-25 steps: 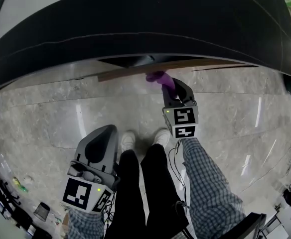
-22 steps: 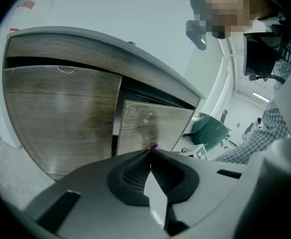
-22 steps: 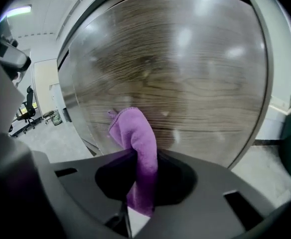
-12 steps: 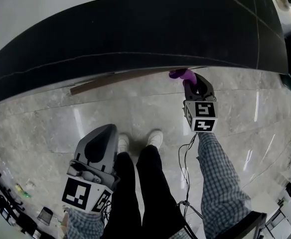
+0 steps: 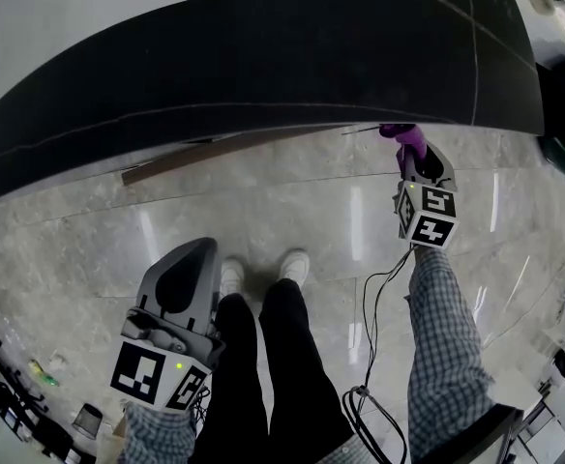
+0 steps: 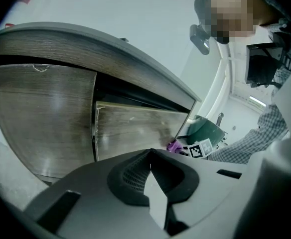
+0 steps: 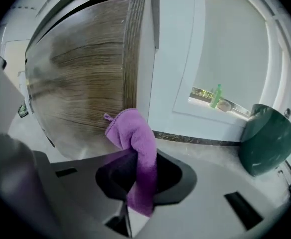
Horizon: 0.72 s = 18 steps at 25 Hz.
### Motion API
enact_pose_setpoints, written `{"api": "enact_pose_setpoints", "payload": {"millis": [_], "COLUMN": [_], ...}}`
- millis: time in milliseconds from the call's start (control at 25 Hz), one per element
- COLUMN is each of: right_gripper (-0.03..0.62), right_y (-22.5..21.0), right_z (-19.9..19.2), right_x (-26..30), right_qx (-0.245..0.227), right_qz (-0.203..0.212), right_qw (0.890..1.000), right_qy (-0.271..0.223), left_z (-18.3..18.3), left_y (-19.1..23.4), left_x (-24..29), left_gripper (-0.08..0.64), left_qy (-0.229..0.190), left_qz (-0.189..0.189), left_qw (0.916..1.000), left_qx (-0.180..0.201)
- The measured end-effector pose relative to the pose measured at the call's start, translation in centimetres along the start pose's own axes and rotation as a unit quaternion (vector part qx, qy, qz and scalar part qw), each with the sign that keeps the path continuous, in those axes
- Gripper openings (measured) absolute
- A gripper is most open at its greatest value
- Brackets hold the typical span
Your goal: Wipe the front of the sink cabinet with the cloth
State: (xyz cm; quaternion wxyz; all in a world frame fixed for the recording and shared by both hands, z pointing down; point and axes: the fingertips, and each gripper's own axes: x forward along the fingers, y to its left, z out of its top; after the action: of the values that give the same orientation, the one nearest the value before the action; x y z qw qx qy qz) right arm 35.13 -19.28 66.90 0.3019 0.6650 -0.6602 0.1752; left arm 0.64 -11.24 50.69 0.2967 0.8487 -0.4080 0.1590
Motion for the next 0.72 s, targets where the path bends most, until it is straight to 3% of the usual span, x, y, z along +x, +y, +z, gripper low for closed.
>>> {"api": "enact_pose_setpoints", "payload": {"millis": [280, 720], "right_gripper": [0.077, 0.077], "right_y": [-0.8, 5.9], "right_z": [3.8, 17.0], "right_x": [-6.2, -21.7], "right_qx": [0.019, 0.088], "right_qz": [0.003, 0.043], "right_qw": [1.0, 0.991], "right_qy": [-0.016, -0.09], "left_z": [3.7, 13.2], "left_y": [-1.4, -2.9], "left_x": [-2.8, -15.3], "left_gripper": [0.011, 0.011], "left_qy": [-0.011, -0.047], "left_qz": [-0.017, 0.003], "left_qw": [0.9998, 0.9984], "left_qx": [0.007, 0.031]}}
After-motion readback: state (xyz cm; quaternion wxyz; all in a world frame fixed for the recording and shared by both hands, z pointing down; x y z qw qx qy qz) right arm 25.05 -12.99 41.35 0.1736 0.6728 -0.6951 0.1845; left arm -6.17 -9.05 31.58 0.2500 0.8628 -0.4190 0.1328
